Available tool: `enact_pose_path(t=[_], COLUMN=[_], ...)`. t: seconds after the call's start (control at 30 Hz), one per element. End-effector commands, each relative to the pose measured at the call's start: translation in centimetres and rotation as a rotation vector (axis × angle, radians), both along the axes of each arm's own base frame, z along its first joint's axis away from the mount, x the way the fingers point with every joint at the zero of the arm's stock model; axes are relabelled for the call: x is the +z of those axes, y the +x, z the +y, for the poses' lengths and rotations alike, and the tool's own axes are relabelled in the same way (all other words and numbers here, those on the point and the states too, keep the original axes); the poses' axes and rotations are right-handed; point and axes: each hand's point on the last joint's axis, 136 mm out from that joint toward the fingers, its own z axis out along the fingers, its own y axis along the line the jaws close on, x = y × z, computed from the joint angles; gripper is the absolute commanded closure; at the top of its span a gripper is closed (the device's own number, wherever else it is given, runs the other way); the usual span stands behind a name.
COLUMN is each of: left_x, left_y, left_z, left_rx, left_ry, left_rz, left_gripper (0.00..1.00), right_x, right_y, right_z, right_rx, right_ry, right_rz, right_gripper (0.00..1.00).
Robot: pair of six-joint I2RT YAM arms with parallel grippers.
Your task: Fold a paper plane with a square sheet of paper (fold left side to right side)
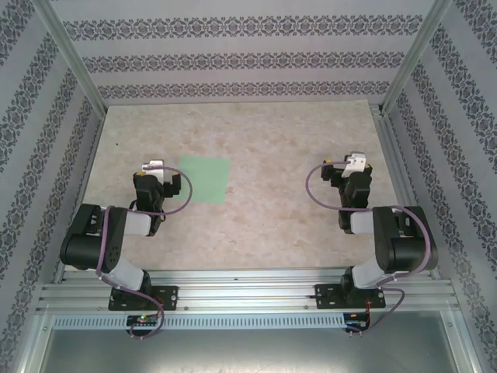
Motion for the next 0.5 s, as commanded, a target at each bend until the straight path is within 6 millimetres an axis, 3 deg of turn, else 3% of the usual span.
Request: enact_pose_path(t=[0.0,0.47], left_x=[1.61,1.62], left_y=[0.85,0.84], left_z=[-0.03,-0.02], left_rx=[-0.011,-0.011], left_ry=[0.003,0.003], left_rz=[-0.054,-0.055], left_gripper=[0.0,0.0], right_x=[0.3,0.25], right_y=[0.09,0.13], right_z=[0.13,0.08], right_rx=[0.012,0.011], right_ry=[0.01,0.014], right_rz=[-0.019,-0.016], right_gripper=[0.02,0.02])
